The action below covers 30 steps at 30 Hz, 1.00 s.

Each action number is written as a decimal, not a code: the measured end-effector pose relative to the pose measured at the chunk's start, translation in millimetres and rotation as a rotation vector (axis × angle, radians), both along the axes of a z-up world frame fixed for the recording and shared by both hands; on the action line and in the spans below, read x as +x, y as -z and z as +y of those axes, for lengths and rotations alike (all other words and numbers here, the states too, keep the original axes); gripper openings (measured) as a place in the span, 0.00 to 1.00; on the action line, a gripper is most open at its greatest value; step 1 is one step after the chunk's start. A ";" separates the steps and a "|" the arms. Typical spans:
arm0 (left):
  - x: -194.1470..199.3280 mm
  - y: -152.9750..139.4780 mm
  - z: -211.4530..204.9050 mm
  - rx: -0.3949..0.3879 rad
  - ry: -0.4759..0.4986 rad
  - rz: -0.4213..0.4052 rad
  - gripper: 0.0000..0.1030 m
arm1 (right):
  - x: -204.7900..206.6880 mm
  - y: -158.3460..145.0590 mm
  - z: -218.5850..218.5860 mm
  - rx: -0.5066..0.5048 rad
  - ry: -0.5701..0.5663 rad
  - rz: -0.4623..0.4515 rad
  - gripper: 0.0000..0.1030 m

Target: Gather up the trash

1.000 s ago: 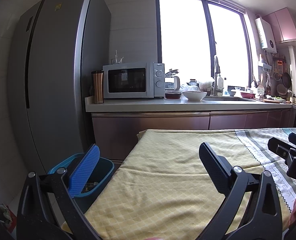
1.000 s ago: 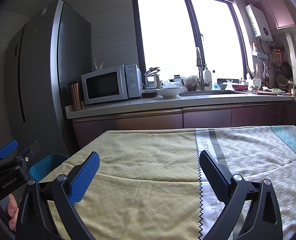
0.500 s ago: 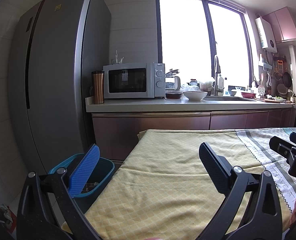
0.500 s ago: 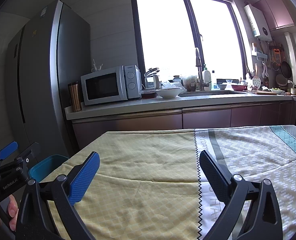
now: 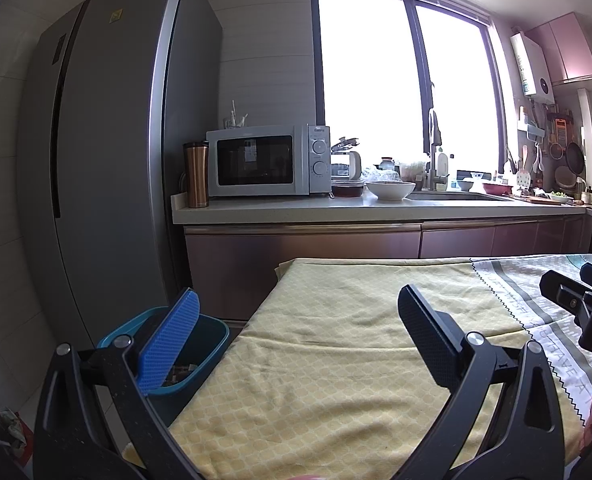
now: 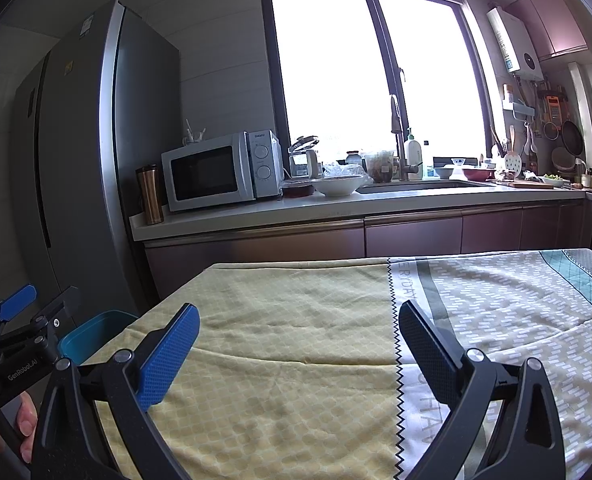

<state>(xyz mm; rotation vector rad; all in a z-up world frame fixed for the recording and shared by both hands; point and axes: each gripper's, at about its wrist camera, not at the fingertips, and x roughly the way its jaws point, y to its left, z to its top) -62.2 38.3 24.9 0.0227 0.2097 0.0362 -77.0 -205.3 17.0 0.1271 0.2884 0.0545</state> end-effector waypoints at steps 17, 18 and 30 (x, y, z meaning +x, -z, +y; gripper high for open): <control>0.8 1.4 -0.2 -0.001 -0.001 0.001 0.95 | -0.1 -0.8 -0.6 0.003 -0.001 -0.003 0.94; 2.0 1.5 1.3 -0.001 -0.001 0.001 0.95 | -1.0 -0.4 -0.8 0.001 0.000 -0.002 0.94; -0.3 2.1 -1.9 0.002 0.001 0.001 0.95 | -2.6 -0.2 1.3 0.002 0.001 -0.004 0.94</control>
